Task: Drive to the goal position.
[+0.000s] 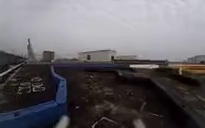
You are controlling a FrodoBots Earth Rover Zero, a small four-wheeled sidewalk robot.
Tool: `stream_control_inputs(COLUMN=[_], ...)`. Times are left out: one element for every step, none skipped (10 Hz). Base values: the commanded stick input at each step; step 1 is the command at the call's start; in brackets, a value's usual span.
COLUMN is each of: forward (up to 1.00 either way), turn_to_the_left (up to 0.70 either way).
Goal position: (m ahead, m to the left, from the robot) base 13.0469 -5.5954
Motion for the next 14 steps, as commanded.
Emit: stream_control_inputs(forward=[0.7,0.7,0.7,0.7,0.7,0.7,0.7,0.7,0.7,0.7,0.7,0.7,0.7,0.7], turn_to_the_left=[0.0,0.0,0.0,0.0,0.0,0.0,0.0,0.0,0.0,0.0,0.0,0.0,0.0,0.0])
